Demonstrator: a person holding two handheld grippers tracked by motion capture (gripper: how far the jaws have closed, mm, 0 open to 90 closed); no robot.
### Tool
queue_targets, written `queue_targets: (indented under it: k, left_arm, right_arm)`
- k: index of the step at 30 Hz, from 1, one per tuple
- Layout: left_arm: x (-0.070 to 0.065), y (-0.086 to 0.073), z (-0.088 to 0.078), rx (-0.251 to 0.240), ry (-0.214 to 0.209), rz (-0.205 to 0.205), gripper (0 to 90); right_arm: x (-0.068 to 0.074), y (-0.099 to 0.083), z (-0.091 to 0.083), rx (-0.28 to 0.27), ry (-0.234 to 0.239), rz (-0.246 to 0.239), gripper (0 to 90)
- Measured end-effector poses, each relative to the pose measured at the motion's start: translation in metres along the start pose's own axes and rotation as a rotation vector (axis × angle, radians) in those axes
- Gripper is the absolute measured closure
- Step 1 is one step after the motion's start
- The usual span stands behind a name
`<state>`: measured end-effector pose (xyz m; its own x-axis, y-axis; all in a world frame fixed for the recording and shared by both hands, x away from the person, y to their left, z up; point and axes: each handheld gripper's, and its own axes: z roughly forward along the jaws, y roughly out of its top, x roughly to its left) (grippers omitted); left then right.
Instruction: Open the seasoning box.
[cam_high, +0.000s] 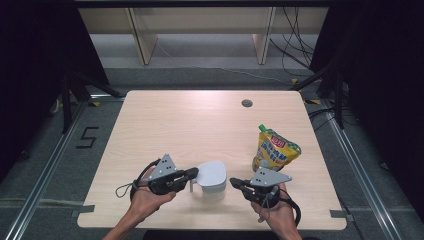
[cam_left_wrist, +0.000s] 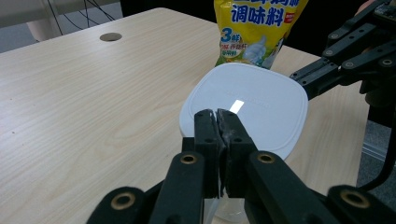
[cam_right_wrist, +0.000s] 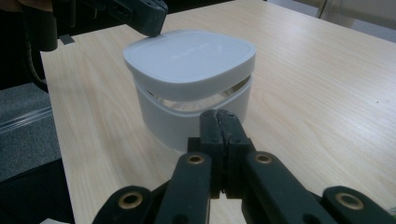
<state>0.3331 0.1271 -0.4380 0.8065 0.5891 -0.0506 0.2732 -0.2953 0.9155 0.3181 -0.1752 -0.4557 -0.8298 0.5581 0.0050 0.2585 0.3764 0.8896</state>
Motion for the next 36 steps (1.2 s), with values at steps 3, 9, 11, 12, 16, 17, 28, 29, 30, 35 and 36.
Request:
queue_targets:
  k: [3,9,11,12,16,17,28,29,30,35,36]
  left_arm:
    - [0.000,0.000,0.000,-0.001,0.002,-0.001,86.7]
    - [0.000,-0.001,-0.001,0.001,0.003,-0.011,86.8]
    - [-0.001,-0.002,-0.001,-0.001,0.005,-0.015,86.8]
    - [-0.001,-0.002,-0.001,0.000,0.006,-0.011,86.7]
    - [0.000,-0.002,-0.001,-0.002,0.002,-0.016,86.6]
    - [0.000,-0.002,-0.001,-0.002,0.004,-0.013,86.6]
    - [0.010,-0.003,-0.014,-0.024,0.016,-0.029,59.2]
    - [0.012,-0.004,-0.018,-0.031,0.019,-0.029,55.1]
    - [0.014,-0.005,-0.021,-0.040,0.015,-0.041,51.1]
    - [0.021,-0.026,-0.028,0.016,0.044,-0.022,33.1]
    - [0.022,-0.031,-0.027,0.028,0.044,-0.018,31.0]
  right_arm:
    - [-0.001,0.000,0.002,0.012,0.009,-0.002,90.0]
    - [0.000,0.004,0.004,0.012,-0.013,-0.022,90.0]
    - [0.000,0.005,0.006,0.017,0.000,-0.033,90.0]
    - [0.000,0.006,0.006,0.014,-0.002,-0.033,90.0]
    - [0.001,0.010,0.007,0.003,-0.004,-0.044,90.0]
    - [0.001,0.012,0.006,0.005,-0.006,-0.041,90.0]
    - [0.006,0.025,0.007,-0.012,0.006,-0.062,90.0]
    - [0.007,0.027,0.008,-0.017,0.007,-0.076,90.0]
    - [0.008,0.028,0.009,-0.024,0.009,-0.084,90.0]
    - [0.013,0.036,0.014,-0.034,0.024,-0.084,90.0]
    - [0.015,0.038,0.015,-0.039,0.025,-0.098,90.0]
